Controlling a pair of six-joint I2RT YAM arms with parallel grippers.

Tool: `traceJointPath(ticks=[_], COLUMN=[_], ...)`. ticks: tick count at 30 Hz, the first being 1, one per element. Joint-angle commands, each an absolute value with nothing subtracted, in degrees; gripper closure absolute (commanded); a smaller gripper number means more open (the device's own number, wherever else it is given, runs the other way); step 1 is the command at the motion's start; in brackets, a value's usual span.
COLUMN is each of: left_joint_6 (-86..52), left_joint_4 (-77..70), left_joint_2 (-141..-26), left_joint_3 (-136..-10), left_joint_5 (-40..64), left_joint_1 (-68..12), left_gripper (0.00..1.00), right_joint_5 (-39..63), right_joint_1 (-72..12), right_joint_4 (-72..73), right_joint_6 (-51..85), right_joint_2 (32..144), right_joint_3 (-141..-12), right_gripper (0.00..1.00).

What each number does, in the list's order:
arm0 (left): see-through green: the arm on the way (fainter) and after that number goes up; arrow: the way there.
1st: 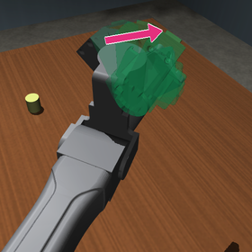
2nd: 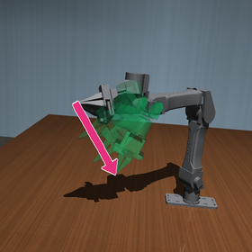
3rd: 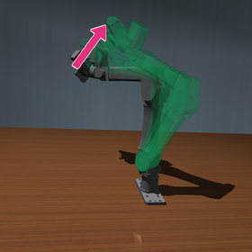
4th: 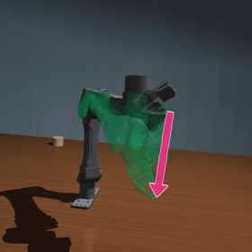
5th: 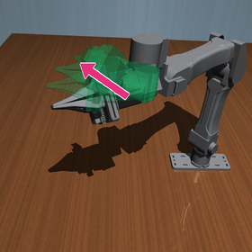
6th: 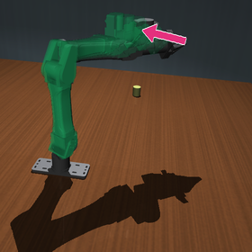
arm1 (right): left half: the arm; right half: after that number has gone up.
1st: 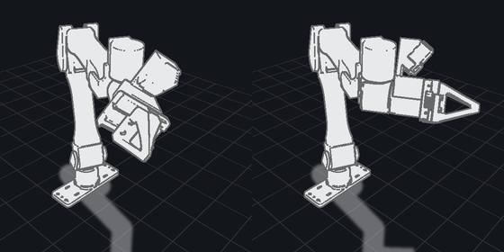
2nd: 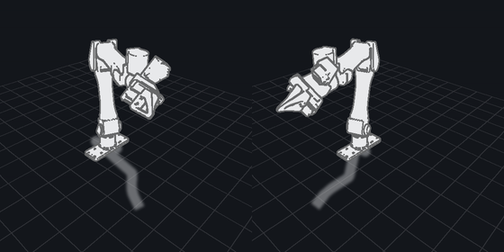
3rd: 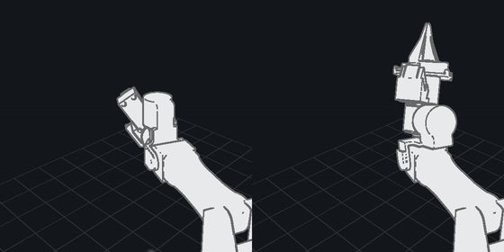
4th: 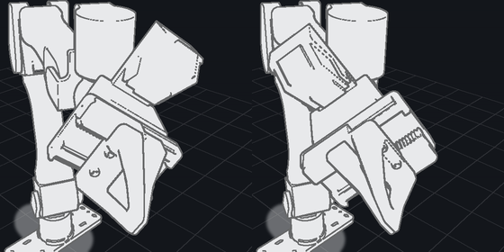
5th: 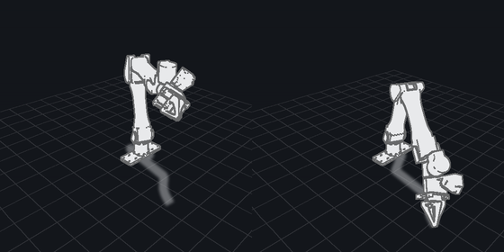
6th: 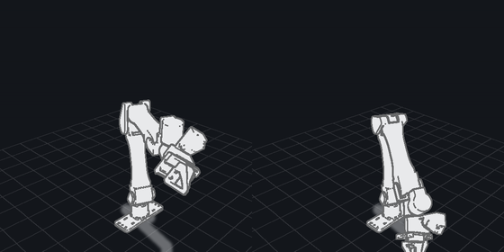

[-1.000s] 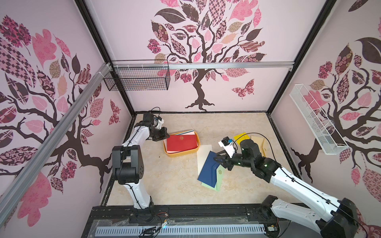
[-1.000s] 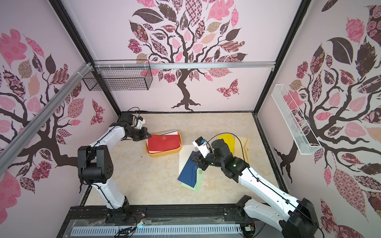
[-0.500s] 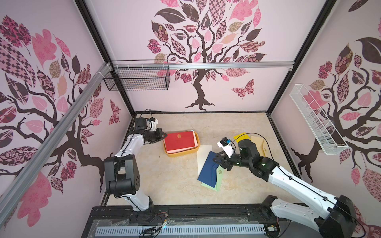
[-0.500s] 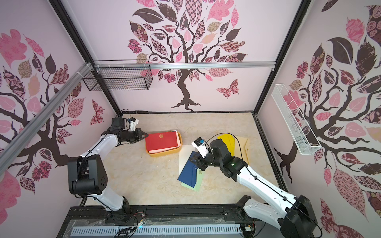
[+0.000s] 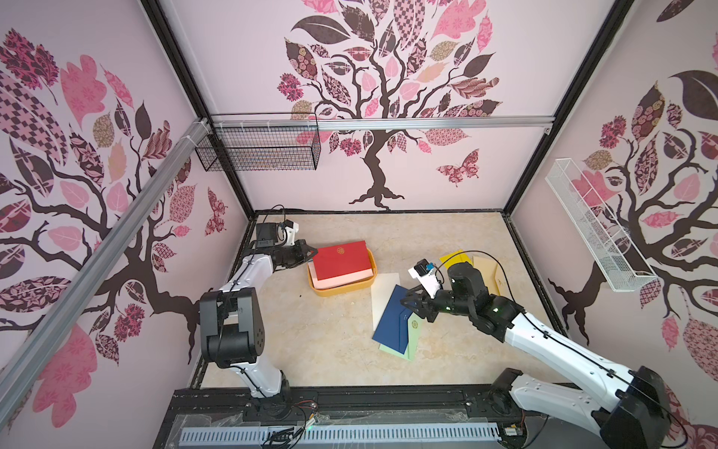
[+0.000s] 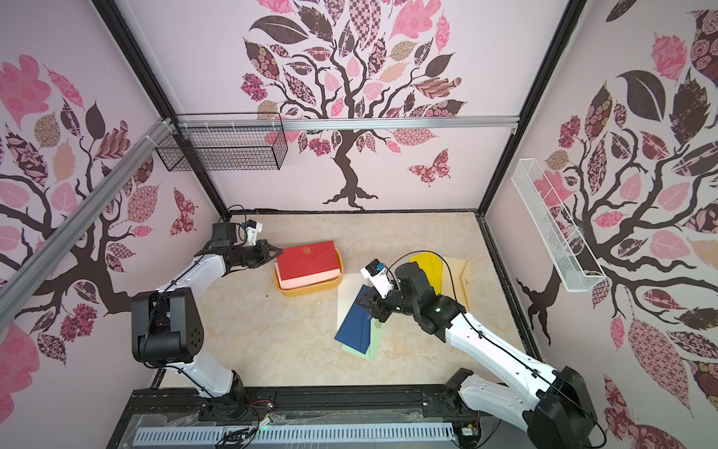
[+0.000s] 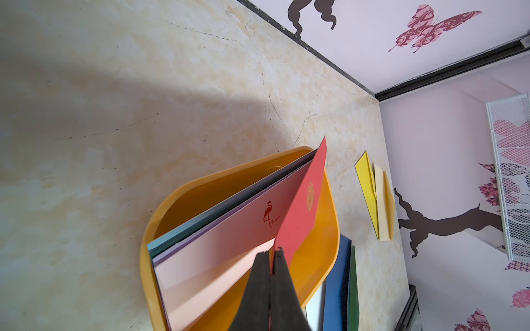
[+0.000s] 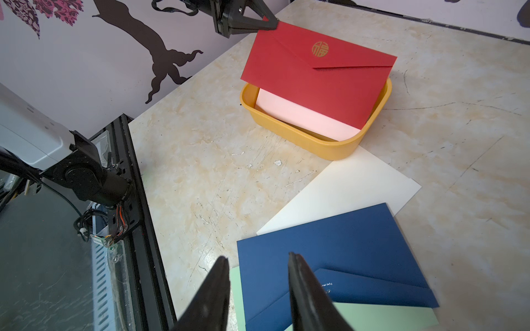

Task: Put the sealed envelopes into the storage box
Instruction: Adjust the envelope in the storage box.

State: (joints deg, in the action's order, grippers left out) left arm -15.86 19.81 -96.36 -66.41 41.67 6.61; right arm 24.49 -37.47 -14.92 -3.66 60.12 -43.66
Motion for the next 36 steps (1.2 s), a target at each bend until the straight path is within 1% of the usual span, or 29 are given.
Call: traceJointPath(ticks=[1,4,6,12,17,19,21,23,24,25,27,29,31,33,35,36], left_joint_6=[-13.71,-12.58,-12.4,-11.29,-10.47,-10.48,-10.95,-11.46,-11.86,-12.0,-13.32,-16.25,-18.28,-19.2,-23.79,-26.69], left_joint_4=[23.49,25.63,25.88,27.8,29.81,31.67,34.21,36.42,36.86,36.94,36.61,36.5,36.75,38.11,34.73,30.5], left_joint_2=[-97.85,-97.98,-97.59,-96.38,-93.9,-92.56,-90.82,-88.09,-86.26,-84.25,-80.52,-76.68,-73.8,-72.43,-70.93,-70.23], left_joint_3=[-67.77,-68.39,-68.27,-68.96,-68.95,-69.46,-70.34,-70.84,-70.63,-70.18,-68.36,-65.62,-62.62,-60.62,-56.42,-53.41], left_joint_5=[41.2,40.09,39.48,36.85,33.56,29.99,23.91,18.39,17.78,19.58,25.82,29.2,28.87,27.09,25.68,26.58], left_joint_1=[6.59,6.67,6.67,6.64,6.68,6.64,6.63,6.61,6.6,6.63,5.93,3.08,-3.37,-10.2,-16.04,-18.76], left_gripper=[0.83,0.69,0.66,0.64,0.54,0.53,0.53,0.53,0.53,0.53,0.54,0.53,0.52,0.52,0.52,0.51], right_joint_5=[25.4,25.14,25.21,25.14,24.53,24.26,23.01,18.52,16.63,15.87,12.85,10.05,7.92,7.96,8.26,6.76], right_joint_1=[-37.36,-37.52,-37.39,-37.49,-37.36,-37.41,-37.47,-37.43,-37.43,-37.37,-37.38,-37.32,-37.34,-37.2,-37.26,-37.19], right_joint_4=[-14.4,-14.54,-14.54,-14.74,-14.6,-14.5,-14.53,-15.52,-16.88,-18.29,-21.59,-26.0,-31.9,-36.79,-39.28,-39.78], right_joint_6=[-3.29,-3.34,-3.25,-3.16,-2.48,-1.88,-0.62,2.91,4.37,4.99,7.98,11.21,13.89,15.38,16.32,17.58], right_joint_2=[61.0,60.98,60.98,61.0,61.32,61.68,61.9,62.39,62.83,63.37,64.5,66.36,68.96,71.74,73.19,73.46], right_joint_3=[-43.85,-43.95,-43.9,-44.01,-43.94,-43.94,-44.12,-44.91,-45.66,-46.53,-48.13,-49.94,-51.77,-53.28,-53.25,-52.72], right_gripper=[0.62,0.62,0.62,0.61,0.61,0.61,0.6,0.56,0.55,0.55,0.54,0.53,0.53,0.53,0.53,0.53])
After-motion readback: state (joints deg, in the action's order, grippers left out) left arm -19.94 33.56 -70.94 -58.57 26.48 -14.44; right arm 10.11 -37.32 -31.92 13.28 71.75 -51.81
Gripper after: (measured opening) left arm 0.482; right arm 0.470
